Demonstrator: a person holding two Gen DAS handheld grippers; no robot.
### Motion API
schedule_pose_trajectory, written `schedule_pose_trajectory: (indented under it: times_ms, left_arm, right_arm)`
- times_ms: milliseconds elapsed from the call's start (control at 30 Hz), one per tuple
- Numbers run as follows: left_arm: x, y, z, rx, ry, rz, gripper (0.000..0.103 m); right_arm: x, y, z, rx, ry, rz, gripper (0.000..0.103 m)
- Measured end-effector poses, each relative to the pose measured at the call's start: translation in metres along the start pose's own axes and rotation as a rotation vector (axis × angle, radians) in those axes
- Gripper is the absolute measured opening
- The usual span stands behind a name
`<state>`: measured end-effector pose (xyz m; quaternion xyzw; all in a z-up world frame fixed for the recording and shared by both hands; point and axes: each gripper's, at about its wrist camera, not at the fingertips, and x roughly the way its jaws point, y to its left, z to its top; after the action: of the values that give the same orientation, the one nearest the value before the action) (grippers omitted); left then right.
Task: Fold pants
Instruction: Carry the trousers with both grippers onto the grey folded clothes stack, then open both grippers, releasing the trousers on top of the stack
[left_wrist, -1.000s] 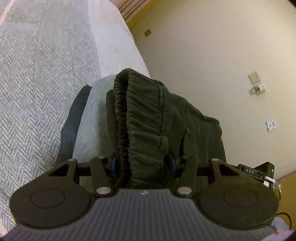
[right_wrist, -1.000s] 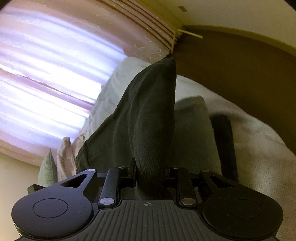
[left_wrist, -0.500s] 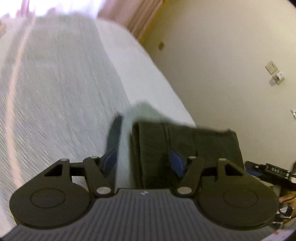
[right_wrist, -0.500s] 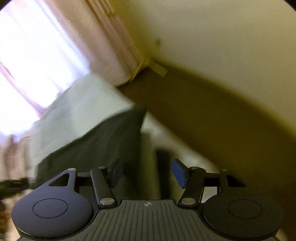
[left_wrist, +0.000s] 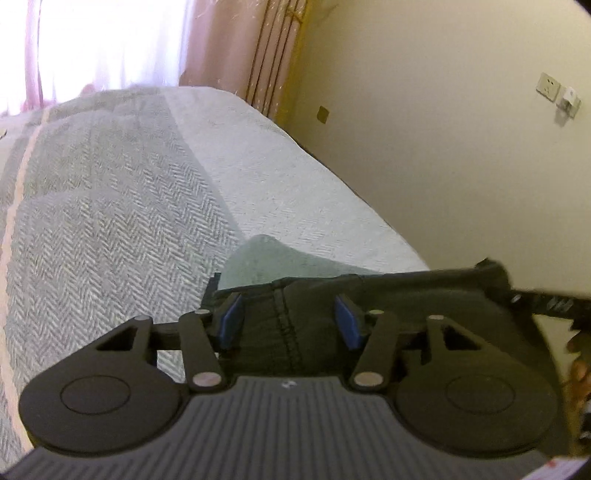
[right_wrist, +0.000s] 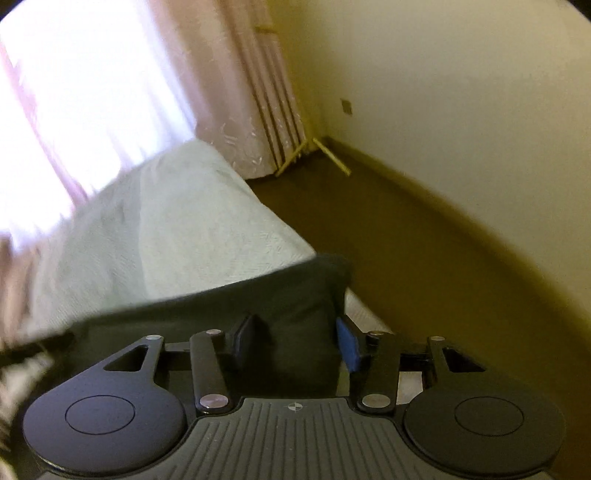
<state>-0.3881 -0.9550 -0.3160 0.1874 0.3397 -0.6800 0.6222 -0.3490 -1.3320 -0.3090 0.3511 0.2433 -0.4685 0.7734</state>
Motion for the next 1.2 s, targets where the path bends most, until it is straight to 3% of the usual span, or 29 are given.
schedule_pose_trajectory:
  times_ms: [100, 167, 267, 400, 500, 633, 700, 900, 1067, 1200]
  left_arm:
    - [-0.012, 0.004, 0.001, 0.023, -0.029, -0.002, 0.053]
    - [-0.032, 0.008, 0.001, 0.041, -0.037, 0.015, 0.051]
    - [-0.070, 0.017, -0.008, -0.018, -0.015, 0.039, 0.050]
    - [-0.124, 0.008, -0.031, -0.044, 0.021, 0.003, 0.049]
    - [-0.138, -0.008, -0.052, 0.003, 0.041, -0.002, 0.049]
    - [-0.116, -0.018, -0.073, 0.019, 0.147, 0.066, 0.045]
    - [-0.104, -0.016, -0.081, 0.009, 0.177, 0.091, 0.052]
    - [-0.134, -0.027, -0.070, 0.026, 0.176, 0.126, 0.046]
    - [-0.194, -0.041, -0.068, -0.002, 0.190, 0.146, 0.060]
    - [-0.244, -0.061, -0.071, 0.032, 0.196, 0.169, 0.073]
  right_arm:
    - [-0.029, -0.004, 0.001, 0.050, -0.012, 0.009, 0.045]
    - [-0.058, -0.001, -0.007, -0.005, -0.033, -0.019, 0.045]
    - [-0.109, 0.014, -0.022, -0.095, 0.002, -0.016, 0.045]
    - [-0.154, 0.044, -0.069, -0.234, 0.037, 0.003, 0.045]
    - [-0.162, 0.059, -0.097, -0.270, 0.072, 0.002, 0.045]
    - [-0.128, 0.063, -0.114, -0.302, 0.131, -0.076, 0.045]
    - [-0.113, 0.063, -0.112, -0.289, 0.170, -0.102, 0.045]
    - [-0.142, 0.071, -0.098, -0.218, 0.163, -0.077, 0.046]
    - [-0.184, 0.083, -0.107, -0.148, 0.186, -0.011, 0.046]
    - [-0.227, 0.098, -0.122, -0.153, 0.185, -0.026, 0.048]
